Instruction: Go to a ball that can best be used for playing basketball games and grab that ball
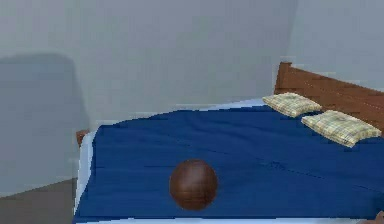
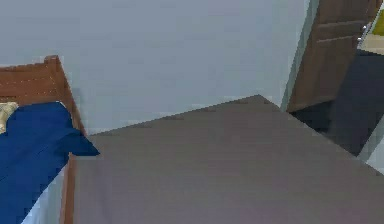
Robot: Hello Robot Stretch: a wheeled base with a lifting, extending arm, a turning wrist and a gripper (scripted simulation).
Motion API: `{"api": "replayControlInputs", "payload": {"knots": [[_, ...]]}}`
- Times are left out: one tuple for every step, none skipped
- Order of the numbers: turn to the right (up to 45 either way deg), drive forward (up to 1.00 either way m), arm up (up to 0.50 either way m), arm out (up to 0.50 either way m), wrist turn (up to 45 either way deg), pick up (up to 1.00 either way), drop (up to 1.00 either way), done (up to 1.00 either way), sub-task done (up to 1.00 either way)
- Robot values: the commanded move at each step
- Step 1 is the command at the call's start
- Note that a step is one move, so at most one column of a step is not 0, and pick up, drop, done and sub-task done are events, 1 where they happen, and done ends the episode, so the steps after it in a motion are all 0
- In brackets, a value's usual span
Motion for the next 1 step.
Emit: {"api": "replayControlInputs", "payload": {"knots": [[-45.0,0.0,0.0,0.0,0.0,0.0,0.0,0.0,0.0]]}}
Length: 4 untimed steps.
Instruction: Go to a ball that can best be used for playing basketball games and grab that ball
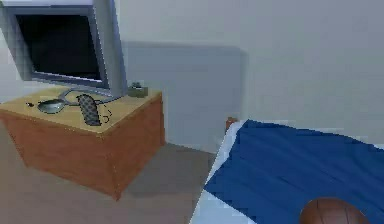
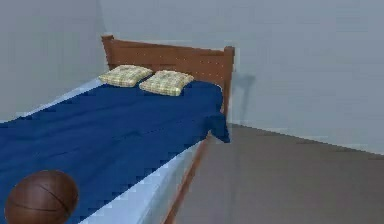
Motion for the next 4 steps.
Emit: {"api": "replayControlInputs", "payload": {"knots": [[-39.0,0.0,0.0,0.0,0.0,0.0,0.0,0.0,0.0],[0.0,0.0,0.5,0.0,0.0,0.0,0.0,0.0,0.0],[0.0,0.0,0.3,0.0,0.0,0.0,0.0,0.0,0.0],[0.0,0.0,0.0,0.32,0.0,0.0,0.0,0.0,0.0]]}}
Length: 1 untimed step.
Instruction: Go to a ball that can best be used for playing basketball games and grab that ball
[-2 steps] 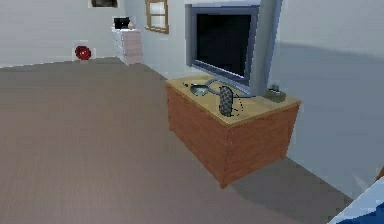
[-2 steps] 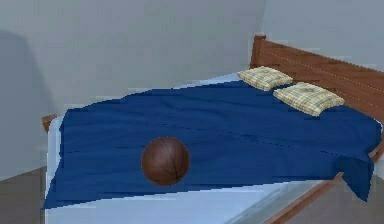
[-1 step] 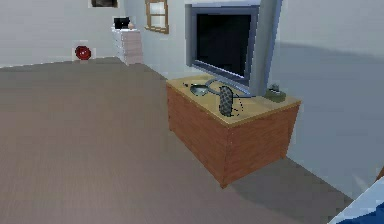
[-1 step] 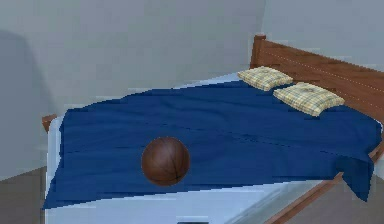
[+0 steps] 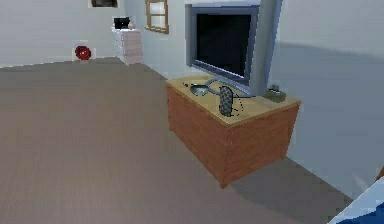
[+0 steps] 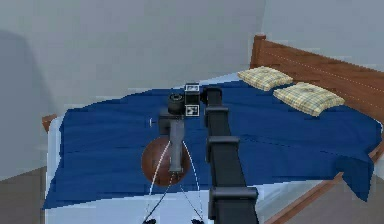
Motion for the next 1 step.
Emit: {"api": "replayControlInputs", "payload": {"knots": [[0.0,0.0,0.0,0.0,45.0,0.0,0.0,0.0,0.0]]}}
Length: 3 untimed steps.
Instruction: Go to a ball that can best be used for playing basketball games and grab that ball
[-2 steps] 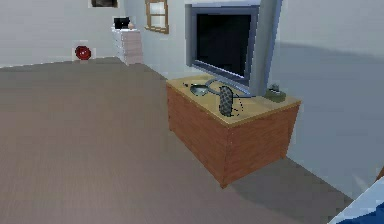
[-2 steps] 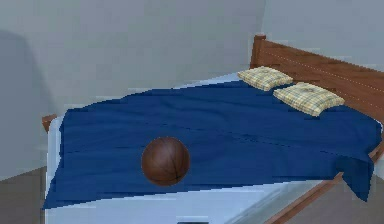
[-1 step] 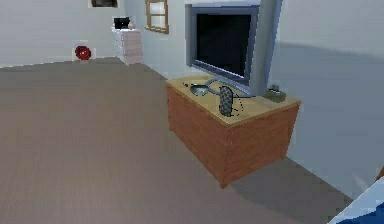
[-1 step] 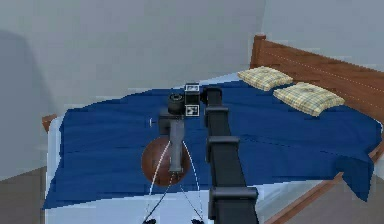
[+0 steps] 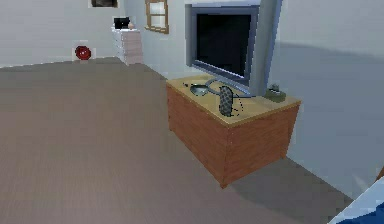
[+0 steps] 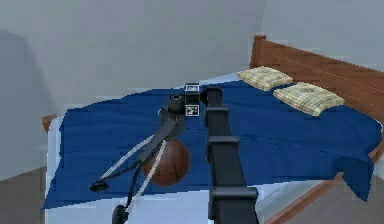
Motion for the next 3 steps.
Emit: {"api": "replayControlInputs", "payload": {"knots": [[0.0,0.0,0.0,0.0,45.0,0.0,0.0,0.0,0.0],[0.0,0.0,0.0,0.0,45.0,0.0,0.0,0.0,0.0],[0.0,0.0,0.0,0.0,18.0,0.0,0.0,0.0,0.0]]}}
